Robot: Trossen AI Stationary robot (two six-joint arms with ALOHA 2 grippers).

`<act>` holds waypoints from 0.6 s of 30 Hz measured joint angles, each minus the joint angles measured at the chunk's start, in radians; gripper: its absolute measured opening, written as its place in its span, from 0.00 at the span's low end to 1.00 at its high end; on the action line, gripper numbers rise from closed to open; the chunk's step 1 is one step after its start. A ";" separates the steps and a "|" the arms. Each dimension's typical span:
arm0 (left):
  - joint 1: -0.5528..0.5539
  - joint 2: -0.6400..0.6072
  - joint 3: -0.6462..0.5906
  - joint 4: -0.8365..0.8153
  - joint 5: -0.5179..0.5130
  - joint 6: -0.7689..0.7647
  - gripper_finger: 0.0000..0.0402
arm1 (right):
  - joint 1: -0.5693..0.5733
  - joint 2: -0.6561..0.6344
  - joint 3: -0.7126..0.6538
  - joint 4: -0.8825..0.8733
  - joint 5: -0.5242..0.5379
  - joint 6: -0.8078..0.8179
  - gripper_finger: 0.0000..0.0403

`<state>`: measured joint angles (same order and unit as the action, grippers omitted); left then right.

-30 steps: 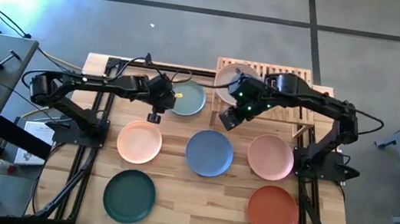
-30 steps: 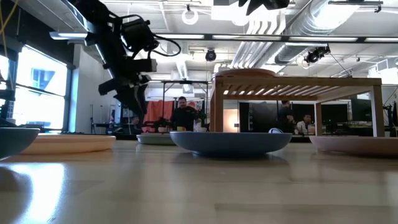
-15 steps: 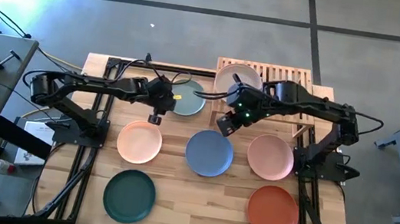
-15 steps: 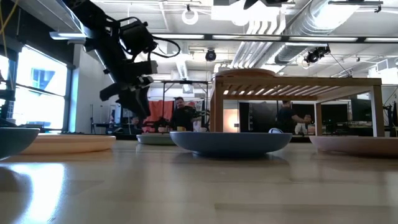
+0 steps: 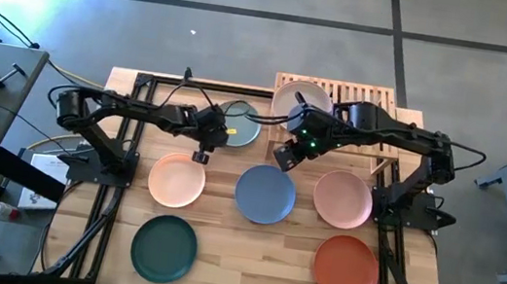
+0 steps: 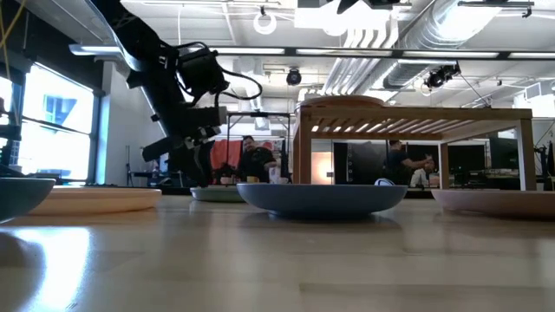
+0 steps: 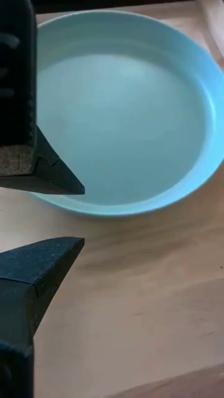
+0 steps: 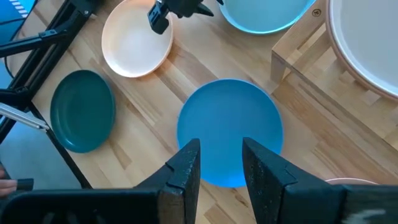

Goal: Place and stack plates onto a shelf
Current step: Stack the gray plate on top of the white plate on the shelf

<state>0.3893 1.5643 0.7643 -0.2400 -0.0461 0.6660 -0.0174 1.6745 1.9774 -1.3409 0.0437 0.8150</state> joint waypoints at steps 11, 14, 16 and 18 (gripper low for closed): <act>-0.003 0.091 0.004 0.011 -0.061 0.016 0.27 | 0.000 0.000 0.000 0.008 0.004 0.000 0.24; -0.014 0.089 0.004 0.008 -0.070 0.019 0.24 | 0.000 0.000 0.000 0.020 0.005 0.000 0.24; -0.022 0.084 0.004 0.001 -0.071 0.019 0.19 | 0.000 0.000 0.000 0.024 0.005 0.000 0.24; -0.030 0.072 0.005 -0.007 -0.071 0.019 0.13 | 0.000 0.000 0.000 0.024 0.005 0.010 0.24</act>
<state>0.3597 1.6360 0.7690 -0.2473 -0.1171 0.6849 -0.0170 1.6745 1.9774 -1.3169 0.0488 0.8248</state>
